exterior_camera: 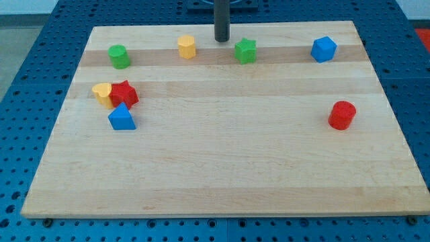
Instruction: Slide the green circle slightly down
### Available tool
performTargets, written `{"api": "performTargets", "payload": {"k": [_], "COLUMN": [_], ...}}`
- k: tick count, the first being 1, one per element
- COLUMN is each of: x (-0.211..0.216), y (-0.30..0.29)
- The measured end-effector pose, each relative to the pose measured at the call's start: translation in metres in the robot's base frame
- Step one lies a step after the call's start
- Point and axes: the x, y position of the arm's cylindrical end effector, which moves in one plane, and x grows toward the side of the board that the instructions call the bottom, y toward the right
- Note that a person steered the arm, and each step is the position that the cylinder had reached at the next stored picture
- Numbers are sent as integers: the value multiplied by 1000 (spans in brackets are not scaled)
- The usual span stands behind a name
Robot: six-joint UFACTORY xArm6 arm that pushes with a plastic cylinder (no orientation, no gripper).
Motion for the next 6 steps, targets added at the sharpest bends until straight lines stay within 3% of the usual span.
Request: {"api": "performTargets", "payload": {"k": [2,4,5,6], "x": [-7,61,70,19], "y": [-79,-184,-204,-181]}}
